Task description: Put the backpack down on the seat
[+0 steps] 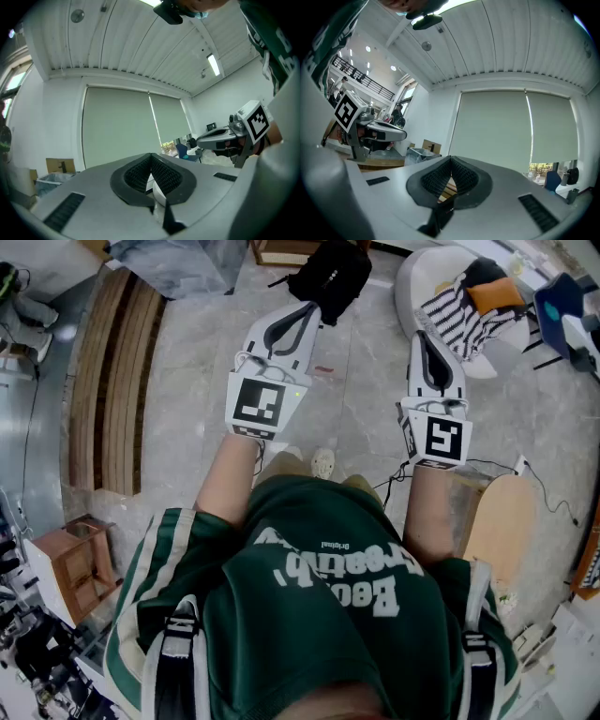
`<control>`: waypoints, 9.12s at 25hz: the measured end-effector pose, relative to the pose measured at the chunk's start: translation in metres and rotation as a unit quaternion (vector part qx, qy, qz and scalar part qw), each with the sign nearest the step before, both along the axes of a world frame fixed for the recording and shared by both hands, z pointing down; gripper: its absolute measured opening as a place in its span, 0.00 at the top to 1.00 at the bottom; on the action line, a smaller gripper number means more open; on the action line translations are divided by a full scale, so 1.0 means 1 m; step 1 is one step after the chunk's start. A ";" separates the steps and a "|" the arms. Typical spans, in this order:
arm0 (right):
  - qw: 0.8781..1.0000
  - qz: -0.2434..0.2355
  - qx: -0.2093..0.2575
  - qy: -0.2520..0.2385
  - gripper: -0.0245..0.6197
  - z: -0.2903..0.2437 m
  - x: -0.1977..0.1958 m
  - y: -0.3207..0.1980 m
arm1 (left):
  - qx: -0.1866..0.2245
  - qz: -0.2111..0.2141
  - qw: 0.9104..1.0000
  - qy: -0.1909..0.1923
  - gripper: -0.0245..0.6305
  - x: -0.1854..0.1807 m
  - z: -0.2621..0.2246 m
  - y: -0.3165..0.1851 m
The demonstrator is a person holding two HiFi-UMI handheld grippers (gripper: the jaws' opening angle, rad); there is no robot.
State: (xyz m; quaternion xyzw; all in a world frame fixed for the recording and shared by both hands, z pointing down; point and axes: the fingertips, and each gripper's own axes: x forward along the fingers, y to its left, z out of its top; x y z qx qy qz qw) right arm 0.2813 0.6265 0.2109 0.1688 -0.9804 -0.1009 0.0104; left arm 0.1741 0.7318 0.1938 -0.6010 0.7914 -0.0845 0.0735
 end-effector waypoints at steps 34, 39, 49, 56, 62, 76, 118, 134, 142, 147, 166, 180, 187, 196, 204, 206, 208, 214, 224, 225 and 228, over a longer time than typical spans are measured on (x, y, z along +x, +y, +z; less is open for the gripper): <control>1.000 -0.022 0.005 -0.006 0.91 -0.005 -0.112 -0.053 | 0.012 0.000 1.000 -0.006 0.93 -0.112 -0.008 -0.059; 1.000 -0.009 0.009 -0.006 0.91 -0.015 -0.189 -0.095 | 0.016 0.011 1.000 -0.001 0.93 -0.186 -0.013 -0.100; 1.000 0.013 0.013 -0.015 0.91 -0.026 -0.328 -0.150 | 0.011 0.035 0.999 -0.005 0.93 -0.325 -0.022 -0.148; 1.000 -0.001 0.003 -0.003 0.91 -0.005 -0.378 -0.172 | -0.003 0.028 1.000 0.006 0.93 -0.390 0.001 -0.174; 1.000 0.001 -0.010 0.009 0.91 0.012 -0.403 -0.204 | -0.021 0.014 0.999 0.020 0.93 -0.427 0.023 -0.198; 0.998 -0.042 -0.047 0.015 0.91 0.044 -0.518 -0.349 | -0.054 -0.004 0.998 0.032 0.93 -0.523 0.059 -0.341; 0.960 0.034 -0.225 0.161 0.68 0.518 -0.735 -0.565 | -0.196 0.142 0.963 0.117 0.93 -0.740 0.519 -0.625; 0.843 0.029 -0.461 0.275 0.53 0.799 -0.639 -0.582 | -0.461 0.236 0.822 0.236 0.49 -0.693 0.793 -0.643; 0.805 -0.050 -0.533 0.257 0.52 0.858 -0.667 -0.562 | -0.499 0.270 0.775 0.277 0.49 -0.677 0.854 -0.648; 0.816 -0.077 -0.544 0.180 0.85 0.834 -0.688 -0.571 | -0.465 0.300 0.789 0.268 0.82 -0.653 0.847 -0.670; 0.839 -0.134 -0.511 0.128 0.85 0.673 -0.700 -0.528 | -0.427 0.299 0.825 0.219 0.84 -0.653 0.704 -0.622; 0.892 -0.145 -0.419 0.084 0.85 0.419 -0.697 -0.546 | -0.308 0.271 0.890 0.201 0.84 -0.630 0.464 -0.619; 0.926 -0.161 -0.337 0.061 0.85 0.253 -0.663 -0.561 | -0.224 0.266 0.925 0.155 0.84 -0.601 0.288 -0.644; 0.955 -0.201 -0.215 0.032 0.85 0.088 -0.624 -0.569 | -0.144 0.250 0.954 0.077 0.84 -0.563 0.105 -0.653; 0.962 -0.235 -0.134 0.016 0.85 -0.001 -0.592 -0.541 | -0.090 0.248 0.964 0.025 0.84 -0.528 0.008 -0.622; 0.964 -0.236 -0.123 0.007 0.85 -0.013 -0.584 -0.544 | -0.085 0.247 0.965 0.015 0.84 -0.518 -0.003 -0.623; 0.966 -0.228 -0.120 -0.009 0.85 -0.023 -0.573 -0.555 | -0.081 0.249 0.965 0.010 0.84 -0.505 -0.009 -0.632; 0.972 -0.200 -0.118 -0.022 0.85 -0.023 -0.537 -0.581 | -0.071 0.273 0.959 0.010 0.84 -0.471 -0.010 -0.664; 0.992 -0.036 -0.117 -0.039 0.85 -0.013 -0.454 -0.642 | -0.076 0.423 0.903 0.020 0.84 -0.390 0.002 -0.730; 0.992 -0.013 -0.117 -0.040 0.85 -0.012 -0.445 -0.649 | -0.082 0.447 0.891 0.012 0.84 -0.382 0.004 -0.737; 0.990 0.041 -0.127 -0.035 0.85 -0.007 -0.417 -0.670 | -0.092 0.498 0.862 -0.004 0.84 -0.355 0.009 -0.758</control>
